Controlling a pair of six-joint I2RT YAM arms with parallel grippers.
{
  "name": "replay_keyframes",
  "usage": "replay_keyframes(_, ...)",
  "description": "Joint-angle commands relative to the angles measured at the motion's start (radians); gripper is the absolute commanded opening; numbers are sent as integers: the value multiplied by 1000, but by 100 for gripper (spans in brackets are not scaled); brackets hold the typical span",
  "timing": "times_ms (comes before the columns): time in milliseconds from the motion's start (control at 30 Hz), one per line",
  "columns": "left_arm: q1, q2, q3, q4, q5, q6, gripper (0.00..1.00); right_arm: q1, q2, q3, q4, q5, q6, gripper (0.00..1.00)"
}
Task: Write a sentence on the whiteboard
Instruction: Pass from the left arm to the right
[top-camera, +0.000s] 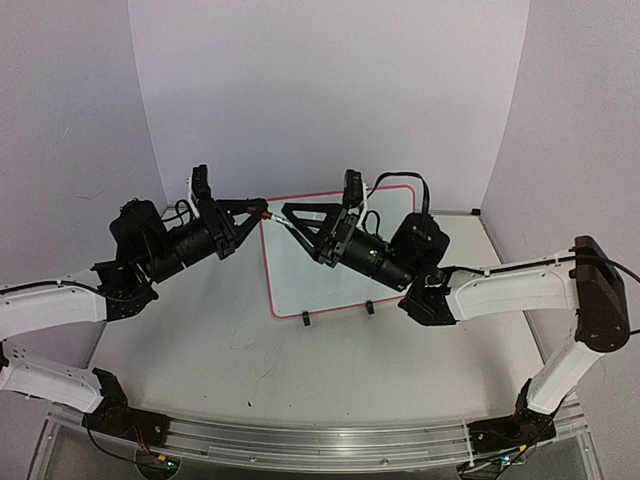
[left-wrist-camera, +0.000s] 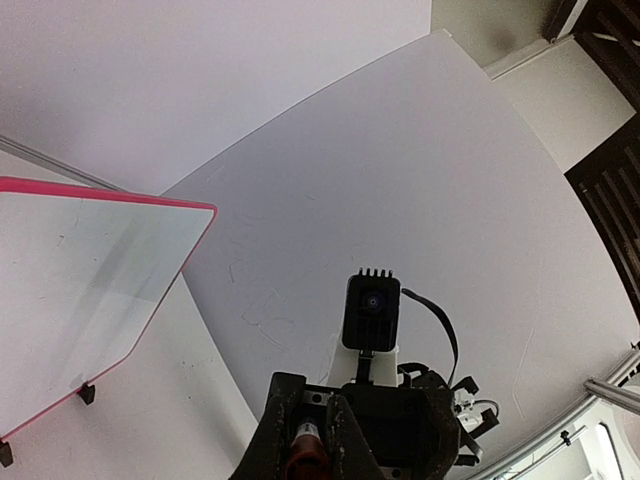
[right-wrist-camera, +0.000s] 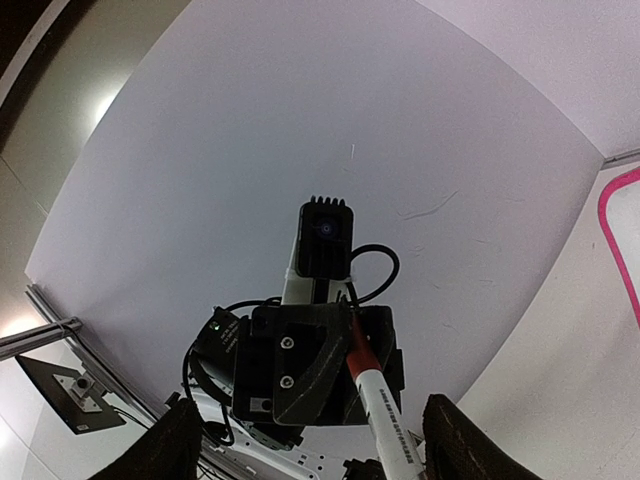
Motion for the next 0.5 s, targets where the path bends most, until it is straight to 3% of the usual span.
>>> replay_keyframes(0, -5, 16, 56, 27, 2, 28, 0, 6, 7, 45, 55, -25, 12, 70)
replay_keyframes(200, -6, 31, 60, -3, 13, 26, 0, 8, 9, 47, 55, -21, 13, 62)
replay_keyframes(467, -8, 35, 60, -24, 31, 25, 0, 12, 13, 46, 55, -7, 19, 38)
